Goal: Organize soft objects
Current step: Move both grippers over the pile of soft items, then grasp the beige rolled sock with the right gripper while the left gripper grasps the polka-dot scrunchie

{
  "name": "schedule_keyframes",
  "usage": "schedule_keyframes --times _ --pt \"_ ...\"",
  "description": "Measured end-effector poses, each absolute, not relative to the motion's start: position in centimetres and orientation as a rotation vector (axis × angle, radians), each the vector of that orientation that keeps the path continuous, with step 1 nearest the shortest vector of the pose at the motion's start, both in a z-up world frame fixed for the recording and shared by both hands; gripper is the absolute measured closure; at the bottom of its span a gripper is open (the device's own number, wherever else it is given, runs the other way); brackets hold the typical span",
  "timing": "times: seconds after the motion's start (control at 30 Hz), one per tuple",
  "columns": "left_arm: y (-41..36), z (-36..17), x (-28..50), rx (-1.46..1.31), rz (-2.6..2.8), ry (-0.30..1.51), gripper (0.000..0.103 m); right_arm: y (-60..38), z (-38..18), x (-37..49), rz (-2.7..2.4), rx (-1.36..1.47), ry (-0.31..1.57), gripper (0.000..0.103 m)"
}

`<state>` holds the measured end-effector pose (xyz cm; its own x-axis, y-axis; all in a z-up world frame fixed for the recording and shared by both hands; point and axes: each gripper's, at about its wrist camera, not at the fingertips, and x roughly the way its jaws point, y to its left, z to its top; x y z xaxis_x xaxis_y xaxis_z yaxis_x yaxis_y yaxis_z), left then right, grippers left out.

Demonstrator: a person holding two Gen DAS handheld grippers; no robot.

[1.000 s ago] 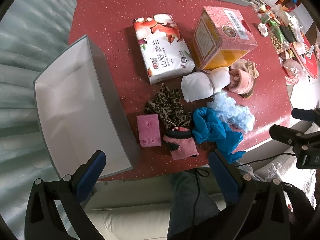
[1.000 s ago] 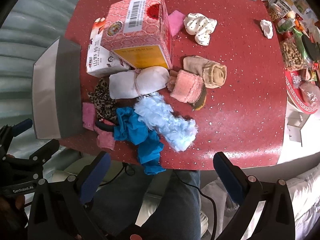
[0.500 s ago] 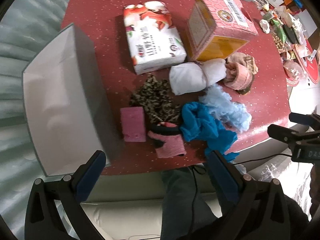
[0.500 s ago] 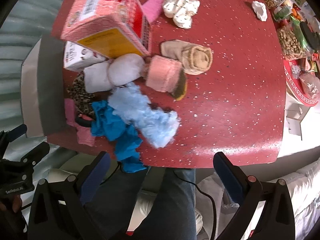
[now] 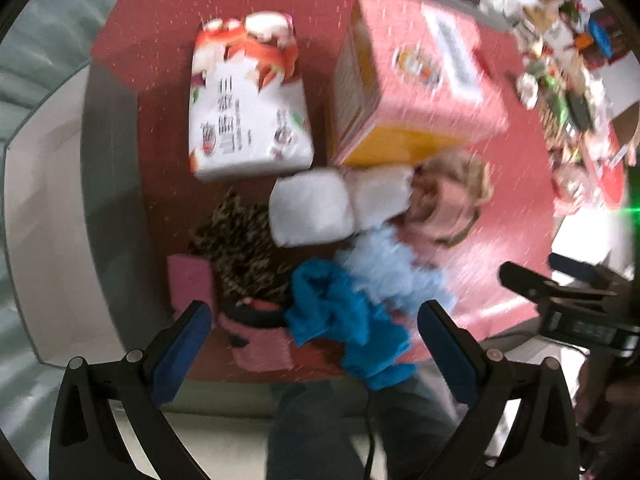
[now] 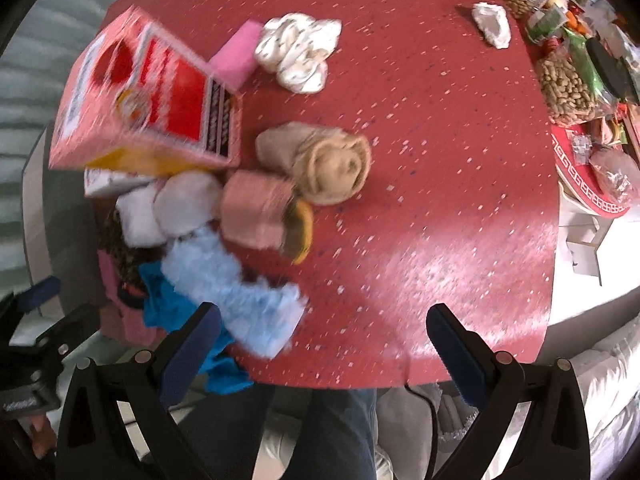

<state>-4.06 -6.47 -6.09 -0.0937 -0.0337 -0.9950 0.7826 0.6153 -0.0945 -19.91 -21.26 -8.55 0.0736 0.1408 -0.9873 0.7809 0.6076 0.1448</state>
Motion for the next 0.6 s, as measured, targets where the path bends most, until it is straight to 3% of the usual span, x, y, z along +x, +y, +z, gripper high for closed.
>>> schedule_keyframes --times 0.43,0.6 --pt "-5.5 -7.5 -3.1 0.663 -0.663 1.516 0.0 -26.4 -11.4 -19.0 -0.694 0.94 1.407 0.0" --pt "-5.9 -4.1 -3.3 0.648 -0.711 1.373 0.0 -27.2 -13.0 -17.4 -0.707 0.952 1.41 0.0"
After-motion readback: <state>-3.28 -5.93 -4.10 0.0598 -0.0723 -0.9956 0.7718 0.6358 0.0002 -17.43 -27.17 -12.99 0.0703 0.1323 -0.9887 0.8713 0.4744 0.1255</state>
